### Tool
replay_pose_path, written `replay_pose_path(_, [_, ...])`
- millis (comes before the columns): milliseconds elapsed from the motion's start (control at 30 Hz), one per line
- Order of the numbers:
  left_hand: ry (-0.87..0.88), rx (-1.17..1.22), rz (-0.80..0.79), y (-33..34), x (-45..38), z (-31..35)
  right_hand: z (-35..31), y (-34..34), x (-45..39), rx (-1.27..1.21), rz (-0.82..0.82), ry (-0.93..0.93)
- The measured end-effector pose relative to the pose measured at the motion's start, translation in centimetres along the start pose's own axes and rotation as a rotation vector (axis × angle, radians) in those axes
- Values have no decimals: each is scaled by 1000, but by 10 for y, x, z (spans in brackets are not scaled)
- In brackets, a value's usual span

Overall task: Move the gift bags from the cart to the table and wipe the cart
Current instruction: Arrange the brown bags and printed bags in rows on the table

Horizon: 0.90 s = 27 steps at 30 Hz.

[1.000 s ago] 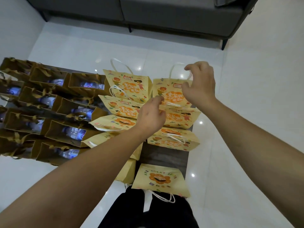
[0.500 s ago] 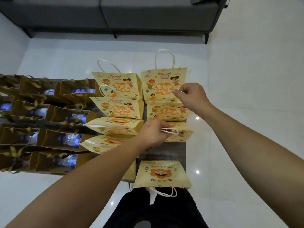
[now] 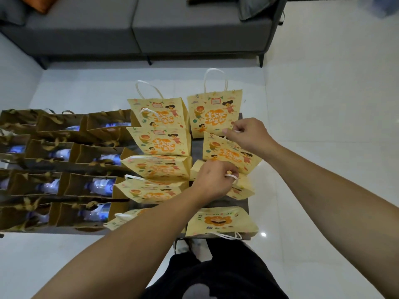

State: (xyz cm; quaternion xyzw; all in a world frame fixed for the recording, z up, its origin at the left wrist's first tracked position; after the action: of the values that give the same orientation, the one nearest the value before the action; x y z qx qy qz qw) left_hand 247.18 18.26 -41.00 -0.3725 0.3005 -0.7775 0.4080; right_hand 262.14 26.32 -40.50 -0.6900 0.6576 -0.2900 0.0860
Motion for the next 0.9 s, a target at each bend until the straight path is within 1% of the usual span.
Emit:
replay_pose_path(67, [1,-1,-4,2,8,0,-2,2,4,20,14,12])
replay_pose_path(233, [9,2,-7,5,18,-1,-8,-2,4,-49,80,39])
replay_pose_path(433, [-32,27,-11,13,23,5,-21,-6,-7,-46,96,-6])
replay_pose_path(633, [-40,53,-6,10,21,1,-33,3,-26,-7,65,-32])
replay_pose_path(800, [-72,58,-17,13,19,-3,-24,12,-30,69,8,-33])
replay_pose_path(900, [-101,50,-25,14,19,-5,-18,9,-20,13,-9,-10])
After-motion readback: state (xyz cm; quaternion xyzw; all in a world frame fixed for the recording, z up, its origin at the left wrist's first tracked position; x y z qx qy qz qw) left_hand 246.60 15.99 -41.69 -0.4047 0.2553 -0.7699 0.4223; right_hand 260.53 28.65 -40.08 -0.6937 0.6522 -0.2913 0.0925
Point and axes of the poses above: each hand's wrist, its own x-axis away from the middle knuckle, its own y-axis out of the palm, z = x × y, the point moved 1 cm from there along -x, towards the middle knuckle, and after that the axes turned 10 degrees about -x, right-handed, at the moved point
